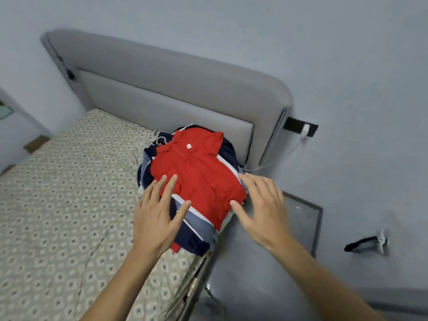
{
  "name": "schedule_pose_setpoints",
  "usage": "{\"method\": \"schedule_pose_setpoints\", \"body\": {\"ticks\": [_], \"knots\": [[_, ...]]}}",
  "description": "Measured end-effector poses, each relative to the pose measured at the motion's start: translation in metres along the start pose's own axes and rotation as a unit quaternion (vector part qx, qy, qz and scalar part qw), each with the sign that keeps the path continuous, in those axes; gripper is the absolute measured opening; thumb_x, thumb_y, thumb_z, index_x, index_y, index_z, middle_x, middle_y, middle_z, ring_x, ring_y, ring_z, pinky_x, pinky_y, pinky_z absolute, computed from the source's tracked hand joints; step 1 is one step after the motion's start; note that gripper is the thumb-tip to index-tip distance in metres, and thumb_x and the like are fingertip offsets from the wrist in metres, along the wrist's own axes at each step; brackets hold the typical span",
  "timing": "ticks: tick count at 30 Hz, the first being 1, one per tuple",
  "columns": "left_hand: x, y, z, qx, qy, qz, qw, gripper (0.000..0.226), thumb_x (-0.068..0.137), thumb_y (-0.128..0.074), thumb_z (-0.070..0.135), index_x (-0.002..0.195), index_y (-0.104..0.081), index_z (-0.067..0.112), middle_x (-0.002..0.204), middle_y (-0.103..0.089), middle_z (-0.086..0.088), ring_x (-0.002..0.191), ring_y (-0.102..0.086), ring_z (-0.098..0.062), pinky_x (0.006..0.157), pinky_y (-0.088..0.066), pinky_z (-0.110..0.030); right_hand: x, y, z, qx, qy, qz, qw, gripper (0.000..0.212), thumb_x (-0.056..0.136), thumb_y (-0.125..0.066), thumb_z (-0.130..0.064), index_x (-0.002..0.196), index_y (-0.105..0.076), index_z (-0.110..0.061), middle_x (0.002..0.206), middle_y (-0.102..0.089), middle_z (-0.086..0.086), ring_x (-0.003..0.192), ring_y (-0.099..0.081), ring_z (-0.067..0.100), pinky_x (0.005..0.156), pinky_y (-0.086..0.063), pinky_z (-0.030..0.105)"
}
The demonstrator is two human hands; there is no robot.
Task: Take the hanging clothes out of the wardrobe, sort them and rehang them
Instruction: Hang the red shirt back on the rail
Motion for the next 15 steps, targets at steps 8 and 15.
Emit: {"method": "schedule_pose_setpoints", "body": {"ticks": [8, 15], "knots": [[0.075, 0.010, -0.097, -0.027, 0.072, 0.027, 0.997, 0.074, 0.100, -0.028, 0.077, 0.162, -0.027, 0.037, 0.161, -0.038, 0.007, 0.151, -0.033, -0.019, 0.112, -0.042, -0.052, 0.109, -0.087, -0.048, 0.007, 0.040, -0.054, 0.998, 0.059, 0.097, -0.056, -0.055, 0.150, -0.049, -0.030, 0.148, -0.051, -0.013, 0.139, -0.043, 0.012, 0.113, -0.039, 0.044], [0.122, 0.010, -0.159, -0.032, 0.127, 0.051, 0.990, 0.072, 0.102, -0.029, 0.072, 0.162, -0.030, 0.033, 0.155, -0.043, 0.007, 0.146, -0.037, -0.017, 0.111, -0.044, -0.046, 0.184, -0.164, -0.065, -0.009, 0.096, -0.109, 0.989, 0.056, 0.098, -0.059, -0.054, 0.148, -0.053, -0.030, 0.146, -0.053, -0.010, 0.138, -0.043, 0.012, 0.112, -0.036, 0.035]]}}
Point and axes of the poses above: each hand's wrist, its own x-axis towards the middle knuckle, its own y-axis out of the back of the hand, z = x × y, the point moved 6 cm from there along x, towards the middle knuckle
